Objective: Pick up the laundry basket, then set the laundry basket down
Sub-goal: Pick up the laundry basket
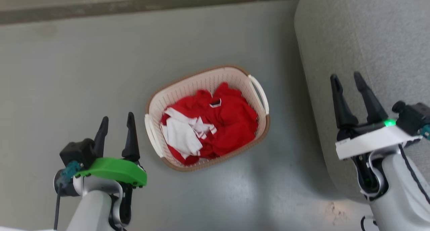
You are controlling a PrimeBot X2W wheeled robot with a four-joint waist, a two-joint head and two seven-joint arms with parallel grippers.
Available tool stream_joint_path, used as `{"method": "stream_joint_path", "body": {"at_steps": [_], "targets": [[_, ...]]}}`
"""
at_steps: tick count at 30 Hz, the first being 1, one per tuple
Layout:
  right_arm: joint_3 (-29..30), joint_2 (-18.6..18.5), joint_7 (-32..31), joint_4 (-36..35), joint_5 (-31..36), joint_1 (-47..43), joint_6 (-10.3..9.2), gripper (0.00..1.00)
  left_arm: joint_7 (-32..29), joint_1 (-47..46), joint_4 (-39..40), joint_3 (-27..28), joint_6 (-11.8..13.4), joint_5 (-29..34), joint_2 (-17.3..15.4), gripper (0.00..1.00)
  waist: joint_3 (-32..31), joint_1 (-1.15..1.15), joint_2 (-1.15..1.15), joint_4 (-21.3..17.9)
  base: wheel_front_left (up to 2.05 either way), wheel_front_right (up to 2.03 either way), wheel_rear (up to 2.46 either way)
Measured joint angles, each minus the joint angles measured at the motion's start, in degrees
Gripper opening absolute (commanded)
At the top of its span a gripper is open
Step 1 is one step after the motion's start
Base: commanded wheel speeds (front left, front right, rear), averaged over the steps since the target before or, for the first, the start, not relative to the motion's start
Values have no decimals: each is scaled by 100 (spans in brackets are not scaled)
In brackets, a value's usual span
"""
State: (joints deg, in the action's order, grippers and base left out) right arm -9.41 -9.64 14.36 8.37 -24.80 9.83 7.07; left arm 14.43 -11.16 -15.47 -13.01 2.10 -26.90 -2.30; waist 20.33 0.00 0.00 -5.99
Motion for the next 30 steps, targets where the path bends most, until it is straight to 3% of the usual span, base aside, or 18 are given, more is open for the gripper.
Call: {"method": "stream_joint_path", "body": {"at_steps": [9, 22, 30], "targets": [[-25, -40, 7, -145, -176, 458, 0, 100, 0, -704, -1087, 30, 0, -131, 4, 100, 756, 0, 0, -145, 0, 0, 0], [-59, -129, 7, -205, -352, 833, 0, 100, -40, -1688, -2207, 104, -9, -749, 19, 100, 1629, 1, 0, -379, 0, 0, 0], [-65, -203, 7, -248, -403, 1050, 0, 100, -132, -2189, -2826, 126, -12, -781, 22, 100, 2126, 1, 0, -487, 0, 0, 0]]}}
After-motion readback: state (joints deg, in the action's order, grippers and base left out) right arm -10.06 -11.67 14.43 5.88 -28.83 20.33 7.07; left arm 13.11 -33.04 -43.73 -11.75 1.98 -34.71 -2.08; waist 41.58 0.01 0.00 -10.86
